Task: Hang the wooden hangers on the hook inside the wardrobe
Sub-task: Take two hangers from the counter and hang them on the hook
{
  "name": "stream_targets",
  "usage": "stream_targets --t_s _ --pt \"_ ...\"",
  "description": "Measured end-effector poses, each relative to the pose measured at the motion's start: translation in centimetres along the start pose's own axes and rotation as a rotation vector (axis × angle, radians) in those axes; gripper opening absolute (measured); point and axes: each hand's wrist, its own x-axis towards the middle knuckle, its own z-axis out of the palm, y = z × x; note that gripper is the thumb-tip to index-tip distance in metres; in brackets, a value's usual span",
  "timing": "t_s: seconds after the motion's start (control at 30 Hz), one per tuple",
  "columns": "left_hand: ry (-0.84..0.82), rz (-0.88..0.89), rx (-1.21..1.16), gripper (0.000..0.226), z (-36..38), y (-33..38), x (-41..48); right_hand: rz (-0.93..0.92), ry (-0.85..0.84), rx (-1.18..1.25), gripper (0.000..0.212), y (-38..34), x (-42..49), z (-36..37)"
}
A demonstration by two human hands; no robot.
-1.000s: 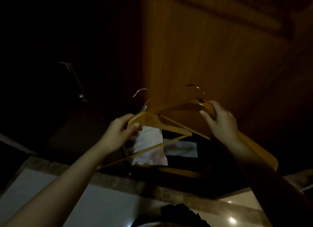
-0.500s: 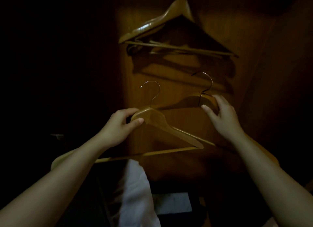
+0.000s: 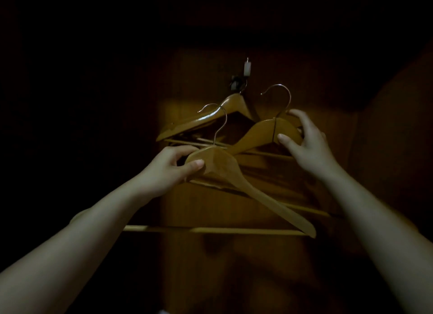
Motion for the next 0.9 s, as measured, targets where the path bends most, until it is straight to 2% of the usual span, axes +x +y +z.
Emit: stream_targets --t_s 0.17,0.37,0.57,0.73,0.9 --pt "0.025 -0.058 -0.040 0.018 -0.2 0.9 3.6 0.040 0.023 0.092 0.060 0.7 5.4 0.6" --pt "0.066 -0.107 -0.001 0.019 -0.3 1.0 7.0 0.072 -0.060 0.188 0.067 0.7 11.1 2.7" --pt "0.118 -0.149 -0.033 0.022 -0.3 0.3 8.5 0.118 -0.136 0.160 0.078 0.1 14.7 5.9" --pt "0.141 -0.144 0.012 0.017 -0.1 0.4 9.4 0.159 -0.206 0.092 0.096 0.3 16.4 7.4" --pt "0.140 -0.137 0.018 0.016 0.8 0.6 9.1 0.141 -0.302 -0.042 0.080 0.3 16.7 7.6"
